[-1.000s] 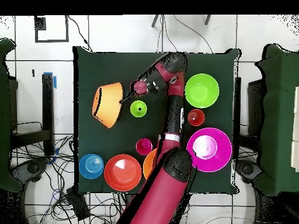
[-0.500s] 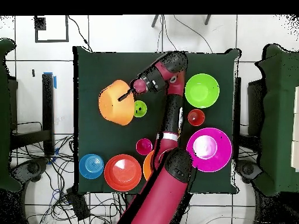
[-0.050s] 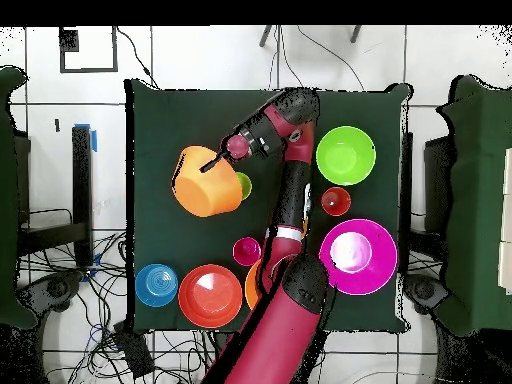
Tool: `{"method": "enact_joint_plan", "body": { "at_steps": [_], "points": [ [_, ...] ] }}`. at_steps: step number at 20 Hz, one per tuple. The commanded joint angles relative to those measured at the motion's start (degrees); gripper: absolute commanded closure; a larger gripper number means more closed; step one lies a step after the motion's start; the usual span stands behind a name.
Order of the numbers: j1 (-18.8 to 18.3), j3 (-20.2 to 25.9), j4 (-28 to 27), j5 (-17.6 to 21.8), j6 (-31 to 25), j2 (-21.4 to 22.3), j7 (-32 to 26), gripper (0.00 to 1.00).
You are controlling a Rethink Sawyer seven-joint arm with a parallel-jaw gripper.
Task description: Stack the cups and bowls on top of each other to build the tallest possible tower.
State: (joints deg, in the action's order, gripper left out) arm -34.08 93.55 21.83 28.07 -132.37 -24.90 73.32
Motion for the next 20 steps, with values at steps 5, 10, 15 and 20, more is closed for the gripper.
{"method": "enact_joint_plan", "body": {
  "at_steps": [5, 10, 15, 20],
  "points": [
    [-0.49, -0.84, -5.08, 5.85, -1.15, -4.06, -12.88, 0.00],
    [-0.42, -1.51, -4.76, 6.30, 0.34, -2.90, -11.72, 0.00],
    [-0.02, -3.28, -5.75, 13.16, -0.17, 0.29, -16.91, 0.00],
    [-0.10, -1.98, -7.66, 23.49, -0.05, 3.08, -23.01, 0.00]
  ]
}}
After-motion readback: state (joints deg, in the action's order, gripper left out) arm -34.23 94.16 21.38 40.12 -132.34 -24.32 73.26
